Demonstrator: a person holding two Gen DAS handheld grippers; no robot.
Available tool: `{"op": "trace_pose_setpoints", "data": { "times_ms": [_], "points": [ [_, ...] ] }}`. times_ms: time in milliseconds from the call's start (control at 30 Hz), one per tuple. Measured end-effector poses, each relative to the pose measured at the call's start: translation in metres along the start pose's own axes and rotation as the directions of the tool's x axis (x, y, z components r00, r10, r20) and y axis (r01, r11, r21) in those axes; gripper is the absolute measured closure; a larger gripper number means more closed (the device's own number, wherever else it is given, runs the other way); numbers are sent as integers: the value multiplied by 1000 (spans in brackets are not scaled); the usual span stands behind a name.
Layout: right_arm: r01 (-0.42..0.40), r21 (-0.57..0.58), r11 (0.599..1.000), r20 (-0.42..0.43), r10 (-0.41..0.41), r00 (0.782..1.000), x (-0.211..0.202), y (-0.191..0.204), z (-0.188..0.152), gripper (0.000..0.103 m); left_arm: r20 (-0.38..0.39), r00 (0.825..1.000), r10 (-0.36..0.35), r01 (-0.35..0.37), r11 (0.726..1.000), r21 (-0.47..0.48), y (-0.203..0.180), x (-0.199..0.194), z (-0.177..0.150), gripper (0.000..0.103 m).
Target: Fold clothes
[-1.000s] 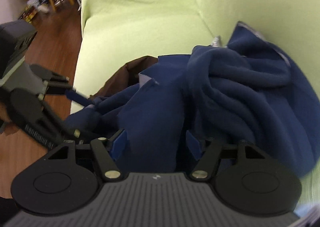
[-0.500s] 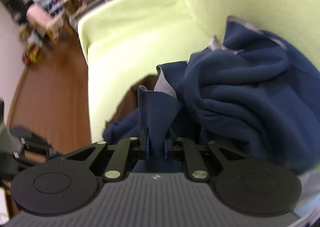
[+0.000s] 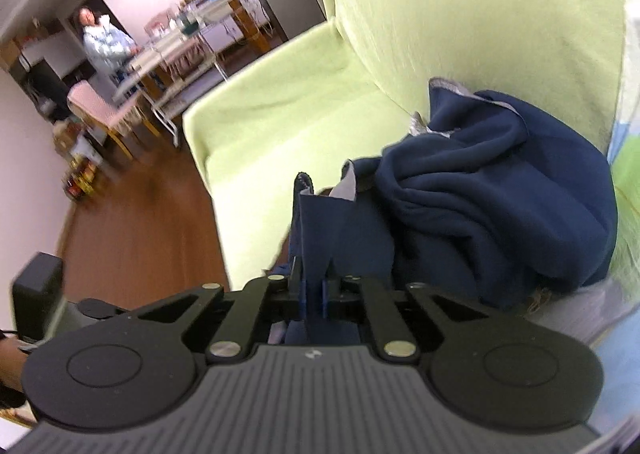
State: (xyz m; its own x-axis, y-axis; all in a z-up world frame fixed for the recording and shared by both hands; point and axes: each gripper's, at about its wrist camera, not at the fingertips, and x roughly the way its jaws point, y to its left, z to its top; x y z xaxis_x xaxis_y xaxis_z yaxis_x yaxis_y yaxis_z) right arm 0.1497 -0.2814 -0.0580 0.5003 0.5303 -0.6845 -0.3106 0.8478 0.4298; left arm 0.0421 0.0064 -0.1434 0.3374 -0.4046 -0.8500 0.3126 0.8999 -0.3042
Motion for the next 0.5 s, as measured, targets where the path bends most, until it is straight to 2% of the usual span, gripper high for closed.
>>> {"op": "trace_pose_setpoints", "data": {
  "times_ms": [67,167,267,400,500],
  "points": [
    [-16,14,1000,28,16,999,-16,6,-1,97,10,1000,-2,2,1000,9,-3,-9,0,58],
    [-47,57,997,100,42,994,-52,16,3,97,8,1000,-7,7,999,46,-11,-20,1,58],
    [-73,90,993,167,57,984,-87,23,9,98,27,999,-41,38,994,99,-23,-31,5,57],
    [-110,123,986,251,76,965,-134,34,13,103,60,992,-107,96,983,158,-45,-37,13,51],
    [-96,109,989,283,62,957,-166,40,12,103,94,983,-158,139,973,184,-61,-41,19,47]
  ]
}}
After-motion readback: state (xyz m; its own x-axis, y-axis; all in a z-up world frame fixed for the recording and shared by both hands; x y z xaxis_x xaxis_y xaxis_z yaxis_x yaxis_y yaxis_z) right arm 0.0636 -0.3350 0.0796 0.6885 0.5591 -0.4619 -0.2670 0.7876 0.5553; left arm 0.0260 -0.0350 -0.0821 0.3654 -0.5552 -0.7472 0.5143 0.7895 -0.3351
